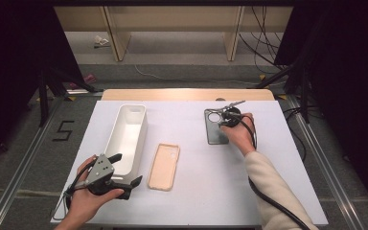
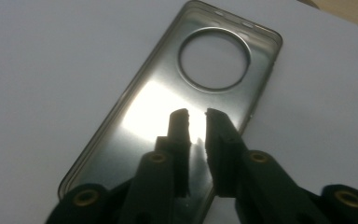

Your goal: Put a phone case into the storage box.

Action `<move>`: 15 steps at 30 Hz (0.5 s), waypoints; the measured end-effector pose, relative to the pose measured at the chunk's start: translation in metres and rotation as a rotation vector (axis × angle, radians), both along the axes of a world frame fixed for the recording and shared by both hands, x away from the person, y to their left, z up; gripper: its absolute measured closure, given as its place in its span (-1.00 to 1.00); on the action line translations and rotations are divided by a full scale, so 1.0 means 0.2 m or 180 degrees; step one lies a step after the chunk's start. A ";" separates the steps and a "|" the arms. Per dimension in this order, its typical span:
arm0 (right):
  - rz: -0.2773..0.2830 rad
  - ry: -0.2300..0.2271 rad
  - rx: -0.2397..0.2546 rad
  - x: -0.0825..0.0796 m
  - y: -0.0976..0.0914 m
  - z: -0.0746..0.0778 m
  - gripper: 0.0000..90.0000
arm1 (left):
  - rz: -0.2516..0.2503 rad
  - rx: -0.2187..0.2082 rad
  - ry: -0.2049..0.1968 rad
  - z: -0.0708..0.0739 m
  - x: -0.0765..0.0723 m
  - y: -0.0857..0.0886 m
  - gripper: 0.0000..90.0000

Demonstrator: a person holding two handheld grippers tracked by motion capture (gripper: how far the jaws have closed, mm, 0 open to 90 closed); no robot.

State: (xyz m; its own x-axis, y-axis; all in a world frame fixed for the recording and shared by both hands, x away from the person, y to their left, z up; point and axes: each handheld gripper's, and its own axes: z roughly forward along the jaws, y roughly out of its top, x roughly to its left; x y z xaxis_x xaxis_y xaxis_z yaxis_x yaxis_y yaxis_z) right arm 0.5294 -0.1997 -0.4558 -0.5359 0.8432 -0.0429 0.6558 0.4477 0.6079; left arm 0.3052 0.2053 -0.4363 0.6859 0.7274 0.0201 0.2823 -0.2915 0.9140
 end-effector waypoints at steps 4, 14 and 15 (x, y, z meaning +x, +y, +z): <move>0.0711 0.0028 -0.0279 -0.03 0.02 0.05 0.08 | -0.0002 0.0000 0.0000 0.00 0.00 0.00 -0.98; 0.1760 0.0063 -0.1104 -0.17 0.05 0.09 -0.35 | -0.0017 0.0031 -0.0010 0.00 0.00 -0.01 -0.98; 0.1826 0.0070 -0.1183 -0.18 0.06 0.09 -0.39 | -0.0018 0.0028 -0.0011 0.00 0.00 -0.01 -0.98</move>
